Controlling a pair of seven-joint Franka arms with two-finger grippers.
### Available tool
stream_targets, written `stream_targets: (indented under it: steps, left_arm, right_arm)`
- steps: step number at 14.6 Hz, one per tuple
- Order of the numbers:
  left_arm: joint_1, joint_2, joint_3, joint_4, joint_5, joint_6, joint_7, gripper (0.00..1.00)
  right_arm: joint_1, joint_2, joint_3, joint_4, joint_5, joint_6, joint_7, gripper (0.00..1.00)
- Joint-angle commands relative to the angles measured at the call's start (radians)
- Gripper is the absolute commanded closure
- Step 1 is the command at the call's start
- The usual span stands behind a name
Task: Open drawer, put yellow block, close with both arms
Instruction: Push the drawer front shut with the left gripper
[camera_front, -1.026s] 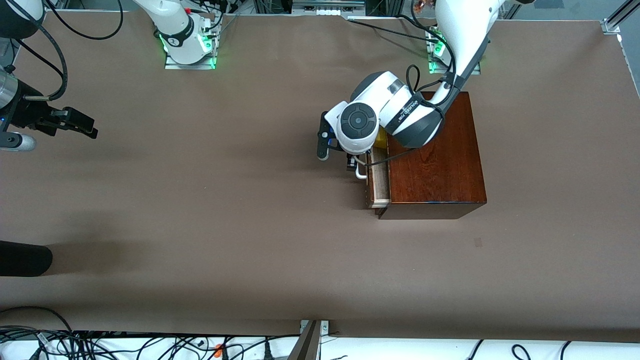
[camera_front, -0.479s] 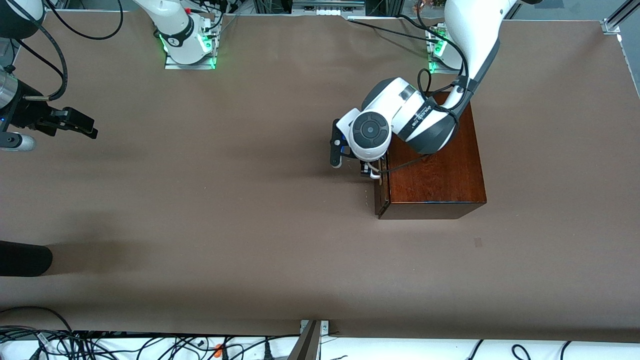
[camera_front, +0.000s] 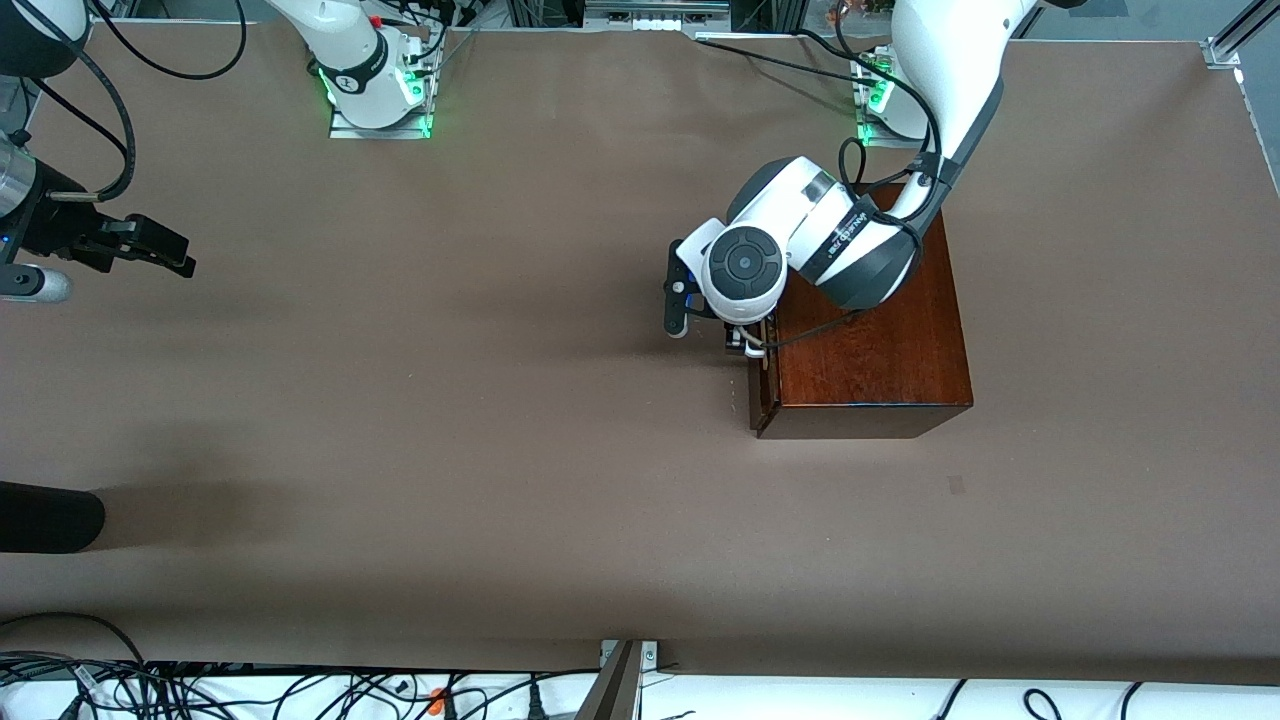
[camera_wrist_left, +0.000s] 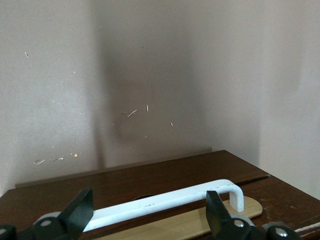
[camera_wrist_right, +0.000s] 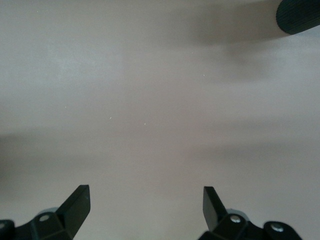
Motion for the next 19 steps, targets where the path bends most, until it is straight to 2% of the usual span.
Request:
stream_targets:
  steps: [1,6,10,16,18,19]
  left_arm:
    - [0.015,-0.044,0.014,-0.023,0.051,-0.018,0.018,0.0]
    - [0.017,-0.083,-0.003,-0.012,0.03,-0.021,0.003,0.0]
    - [0.02,-0.178,0.001,0.021,-0.055,-0.125,-0.118,0.0]
    - [0.104,-0.272,0.006,0.13,-0.053,-0.352,-0.41,0.0]
    - [0.185,-0.33,0.004,0.13,-0.055,-0.363,-0.565,0.0]
    - [0.237,-0.335,0.003,0.132,-0.056,-0.359,-0.583,0.0]
  right_arm:
    - [-0.013,0.002,0.012,0.014,0.018,-0.002,0.005,0.0]
    - [-0.013,0.002,0.012,0.014,0.017,-0.002,0.005,0.0]
    - [-0.013,0.002,0.012,0.014,0.017,-0.002,0.005,0.0]
    - [-0.013,0.002,0.012,0.014,0.017,0.0,0.005,0.0]
    - [-0.013,0.002,0.012,0.014,0.017,-0.002,0.005,0.0]
    - [-0.013,0.002,0.012,0.014,0.017,-0.002,0.005,0.0]
